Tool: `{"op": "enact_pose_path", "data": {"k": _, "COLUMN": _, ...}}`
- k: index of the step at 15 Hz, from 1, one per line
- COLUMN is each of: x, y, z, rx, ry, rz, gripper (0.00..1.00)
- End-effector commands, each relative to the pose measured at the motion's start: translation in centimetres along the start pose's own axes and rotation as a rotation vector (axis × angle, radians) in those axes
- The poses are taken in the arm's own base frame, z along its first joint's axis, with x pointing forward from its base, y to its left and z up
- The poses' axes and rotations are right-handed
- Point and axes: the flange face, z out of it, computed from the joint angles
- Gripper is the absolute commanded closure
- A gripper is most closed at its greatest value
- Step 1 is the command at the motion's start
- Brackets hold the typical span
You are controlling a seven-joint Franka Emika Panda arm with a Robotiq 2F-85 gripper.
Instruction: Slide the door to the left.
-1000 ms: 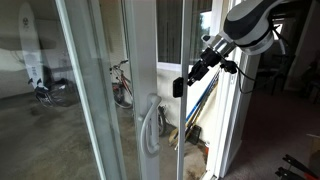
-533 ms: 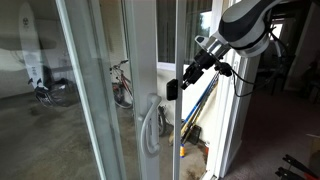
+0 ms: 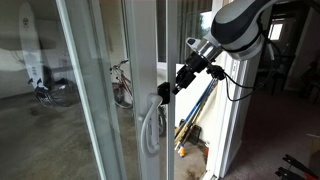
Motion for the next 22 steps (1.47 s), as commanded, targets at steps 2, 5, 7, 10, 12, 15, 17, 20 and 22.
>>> {"op": "enact_pose_path", "data": {"k": 2, "x": 1.6, "y": -1.0, "z": 1.4, "rx": 0.010, "ry": 0.027, "rz": 0.014, "gripper": 0.00}}
{"op": "enact_pose_path", "data": {"k": 5, "x": 1.9, "y": -1.7, "z": 1.7, "rx": 0.031, "ry": 0.023, "rz": 0.012, "gripper": 0.00}}
{"op": "enact_pose_path", "data": {"k": 7, "x": 2.3, "y": -2.3, "z": 1.7, "rx": 0.038, "ry": 0.027, "rz": 0.009, "gripper": 0.00}}
{"op": "enact_pose_path", "data": {"k": 10, "x": 2.8, "y": -3.0, "z": 1.7, "rx": 0.049, "ry": 0.033, "rz": 0.008, "gripper": 0.00}}
{"op": "enact_pose_path", "data": {"k": 12, "x": 3.1, "y": -3.5, "z": 1.6, "rx": 0.053, "ry": 0.040, "rz": 0.010, "gripper": 0.00}}
{"op": "enact_pose_path", "data": {"k": 15, "x": 3.3, "y": -3.5, "z": 1.5, "rx": 0.053, "ry": 0.048, "rz": 0.022, "gripper": 0.00}}
{"op": "enact_pose_path", "data": {"k": 17, "x": 3.1, "y": -2.8, "z": 1.3, "rx": 0.046, "ry": 0.051, "rz": 0.035, "gripper": 0.00}}
{"op": "enact_pose_path", "data": {"k": 20, "x": 2.6, "y": -1.5, "z": 0.7, "rx": 0.036, "ry": 0.052, "rz": 0.060, "gripper": 0.00}}
{"op": "enact_pose_path", "data": {"k": 22, "x": 2.3, "y": -0.3, "z": 0.1, "rx": 0.022, "ry": 0.054, "rz": 0.077, "gripper": 0.00}}
